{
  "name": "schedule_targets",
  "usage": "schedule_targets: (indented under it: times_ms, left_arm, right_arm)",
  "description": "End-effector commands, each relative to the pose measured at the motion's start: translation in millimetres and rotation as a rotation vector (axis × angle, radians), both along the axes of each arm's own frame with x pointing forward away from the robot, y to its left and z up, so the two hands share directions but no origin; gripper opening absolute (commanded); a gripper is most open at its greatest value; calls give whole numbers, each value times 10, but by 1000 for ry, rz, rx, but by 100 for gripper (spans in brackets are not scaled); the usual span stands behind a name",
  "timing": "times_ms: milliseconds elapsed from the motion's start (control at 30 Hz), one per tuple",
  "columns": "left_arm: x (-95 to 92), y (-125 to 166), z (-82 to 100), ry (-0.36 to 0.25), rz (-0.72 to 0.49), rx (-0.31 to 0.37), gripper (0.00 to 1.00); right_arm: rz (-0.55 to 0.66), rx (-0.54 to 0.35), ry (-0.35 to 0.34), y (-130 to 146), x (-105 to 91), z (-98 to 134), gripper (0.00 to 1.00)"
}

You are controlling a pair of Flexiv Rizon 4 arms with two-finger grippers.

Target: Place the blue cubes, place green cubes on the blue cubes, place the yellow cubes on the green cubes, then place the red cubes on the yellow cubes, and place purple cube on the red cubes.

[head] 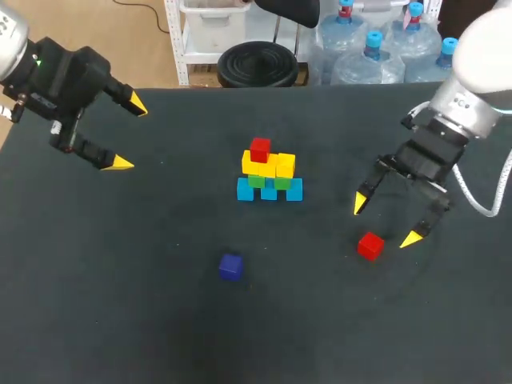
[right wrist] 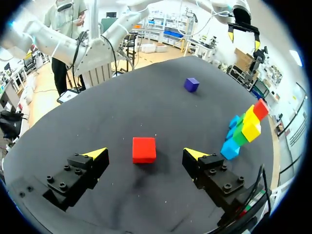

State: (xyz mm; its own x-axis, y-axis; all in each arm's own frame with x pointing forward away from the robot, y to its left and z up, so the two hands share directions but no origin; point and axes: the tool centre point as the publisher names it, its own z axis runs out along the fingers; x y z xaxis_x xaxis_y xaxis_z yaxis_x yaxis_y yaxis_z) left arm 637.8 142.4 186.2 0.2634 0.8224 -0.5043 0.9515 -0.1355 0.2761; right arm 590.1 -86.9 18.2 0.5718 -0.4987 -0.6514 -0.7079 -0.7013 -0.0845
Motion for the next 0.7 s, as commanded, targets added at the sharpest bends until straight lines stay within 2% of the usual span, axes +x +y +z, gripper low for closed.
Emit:
schedule_targets:
  times_ms: [33, 100, 167, 233, 300, 400, 700]
  left_arm:
    - [-5, 13, -5, -3, -2, -3, 100]
    - [-5, 13, -5, -3, -2, -3, 100]
    - [-5, 13, -5, -3, -2, -3, 100]
    - [-5, 13, -5, -3, -2, -3, 100]
    - [-5, 13, -5, -3, -2, -3, 100]
    - [-5, 13, -5, -3, -2, -3, 100]
    - [-5, 13, -5, -3, -2, -3, 100]
  right_arm:
    - [12, -10, -5, 73, -71, -25, 100]
    - [22, -8, -4, 94, -109, -28, 99]
    - [26, -7, -3, 106, -135, -39, 80]
    - [28, -7, -2, 112, -150, -57, 73]
    - [30, -5, 0, 116, -158, -68, 55]
    - [29, -4, 0, 115, -158, -80, 50]
    - [22, -5, 4, 71, -154, -108, 48]
